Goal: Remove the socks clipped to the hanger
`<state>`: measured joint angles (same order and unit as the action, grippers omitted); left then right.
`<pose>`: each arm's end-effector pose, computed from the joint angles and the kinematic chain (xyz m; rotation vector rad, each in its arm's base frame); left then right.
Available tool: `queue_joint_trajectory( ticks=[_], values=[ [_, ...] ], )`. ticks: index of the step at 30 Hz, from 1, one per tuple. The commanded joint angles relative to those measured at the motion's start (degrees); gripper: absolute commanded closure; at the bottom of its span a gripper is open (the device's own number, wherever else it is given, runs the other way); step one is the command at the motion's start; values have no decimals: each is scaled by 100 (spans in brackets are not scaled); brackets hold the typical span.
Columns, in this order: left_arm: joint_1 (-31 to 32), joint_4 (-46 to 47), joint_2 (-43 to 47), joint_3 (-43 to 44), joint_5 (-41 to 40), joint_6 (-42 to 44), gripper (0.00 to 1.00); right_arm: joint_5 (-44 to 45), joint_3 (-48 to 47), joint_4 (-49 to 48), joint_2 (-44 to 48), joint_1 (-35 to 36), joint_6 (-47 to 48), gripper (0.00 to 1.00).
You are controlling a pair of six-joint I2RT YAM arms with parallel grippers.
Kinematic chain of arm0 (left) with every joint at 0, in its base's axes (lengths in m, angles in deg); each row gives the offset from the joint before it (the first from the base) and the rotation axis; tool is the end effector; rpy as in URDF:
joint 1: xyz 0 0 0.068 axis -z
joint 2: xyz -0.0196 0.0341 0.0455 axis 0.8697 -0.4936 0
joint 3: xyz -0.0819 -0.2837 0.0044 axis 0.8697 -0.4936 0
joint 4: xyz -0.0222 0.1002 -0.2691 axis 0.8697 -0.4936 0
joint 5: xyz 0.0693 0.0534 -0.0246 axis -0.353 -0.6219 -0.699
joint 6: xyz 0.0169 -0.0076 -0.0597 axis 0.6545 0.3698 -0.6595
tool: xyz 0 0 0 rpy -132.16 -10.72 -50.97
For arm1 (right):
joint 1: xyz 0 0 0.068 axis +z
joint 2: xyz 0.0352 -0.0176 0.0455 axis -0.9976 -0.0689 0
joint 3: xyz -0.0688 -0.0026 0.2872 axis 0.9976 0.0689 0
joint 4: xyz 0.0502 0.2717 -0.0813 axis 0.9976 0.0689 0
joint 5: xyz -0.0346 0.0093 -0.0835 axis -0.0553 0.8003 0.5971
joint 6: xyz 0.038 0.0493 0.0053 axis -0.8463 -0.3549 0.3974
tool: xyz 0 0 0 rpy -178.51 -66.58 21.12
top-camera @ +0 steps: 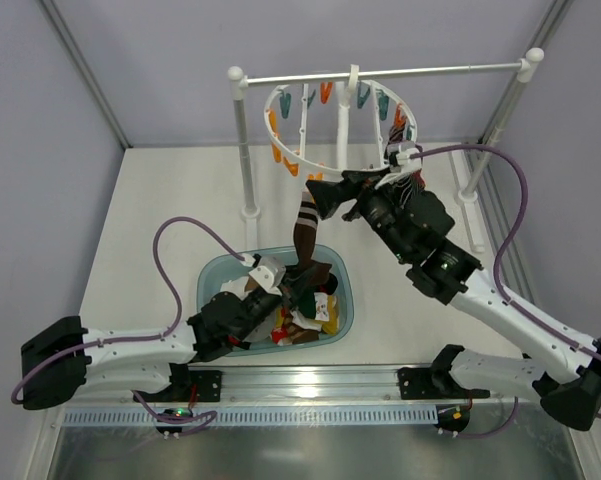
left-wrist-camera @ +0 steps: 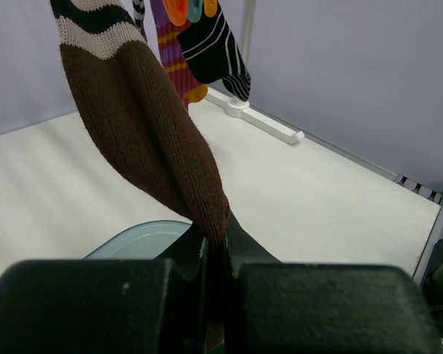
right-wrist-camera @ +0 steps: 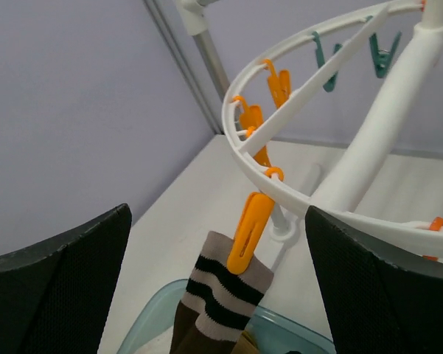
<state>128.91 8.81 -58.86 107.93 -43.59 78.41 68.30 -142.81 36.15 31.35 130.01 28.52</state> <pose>0.1052 -0.2211 0.2679 0.4676 1.3405 -0.8139 0.1931 0.1770 0.4351 -0.1578 1.4196 0.8563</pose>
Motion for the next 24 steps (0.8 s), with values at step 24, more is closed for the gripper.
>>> queue_joint_trajectory(
  ticks=[24],
  values=[
    [7,458,-161,0,54,91,100,7330,-4366,4528,-3529,2353,177,8]
  ],
)
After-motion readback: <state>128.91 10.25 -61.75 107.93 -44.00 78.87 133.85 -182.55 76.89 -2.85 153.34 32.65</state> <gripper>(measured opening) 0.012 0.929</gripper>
